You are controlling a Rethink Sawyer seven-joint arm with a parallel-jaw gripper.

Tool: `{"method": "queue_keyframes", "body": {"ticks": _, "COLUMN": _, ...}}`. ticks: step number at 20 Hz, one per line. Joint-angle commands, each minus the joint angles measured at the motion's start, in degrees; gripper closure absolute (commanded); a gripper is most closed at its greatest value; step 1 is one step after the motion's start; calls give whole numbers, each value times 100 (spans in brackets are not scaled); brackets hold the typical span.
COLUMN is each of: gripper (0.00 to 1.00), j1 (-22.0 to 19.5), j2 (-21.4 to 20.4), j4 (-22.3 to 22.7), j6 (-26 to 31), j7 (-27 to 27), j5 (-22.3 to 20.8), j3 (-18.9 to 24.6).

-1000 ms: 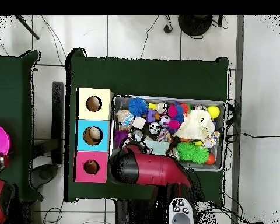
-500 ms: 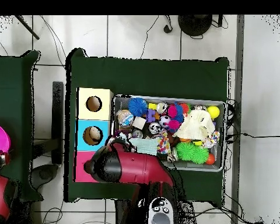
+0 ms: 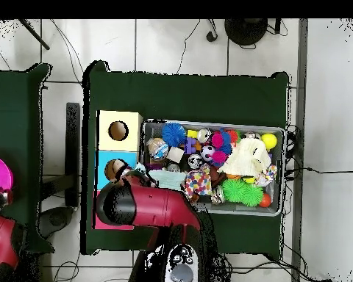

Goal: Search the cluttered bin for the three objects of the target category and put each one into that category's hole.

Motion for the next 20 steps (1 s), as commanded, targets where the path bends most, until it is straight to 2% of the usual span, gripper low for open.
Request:
{"method": "queue_keyframes", "body": {"ticks": 1, "gripper": 0, "j1": -71, "j2": 360, "j4": -372, "j6": 164, "j7": 955, "j5": 188, "j3": -136}}
{"method": "queue_keyframes", "body": {"ticks": 4, "gripper": 0, "j1": -144, "j2": 342, "j4": -301, "j6": -110, "j7": 858, "j5": 81, "j3": -127}}
{"method": "queue_keyframes", "body": {"ticks": 6, "gripper": 0, "j1": -126, "j2": 350, "j4": -354, "j6": -114, "j7": 797, "j5": 11, "j3": -207}}
{"method": "queue_keyframes", "body": {"ticks": 9, "gripper": 0, "j1": -353, "j2": 272, "j4": -319, "j6": 48, "j7": 560, "j5": -39, "j3": -65}}
{"method": "queue_keyframes", "body": {"ticks": 17, "gripper": 0, "j1": -768, "j2": 2, "j4": -200, "j6": -13, "j7": 73, "j5": -440, "j3": -129}}
{"method": "queue_keyframes", "body": {"ticks": 20, "gripper": 0, "j1": -822, "j2": -141, "j4": -196, "j6": 14, "j7": -20, "j5": -661, "j3": -309}}
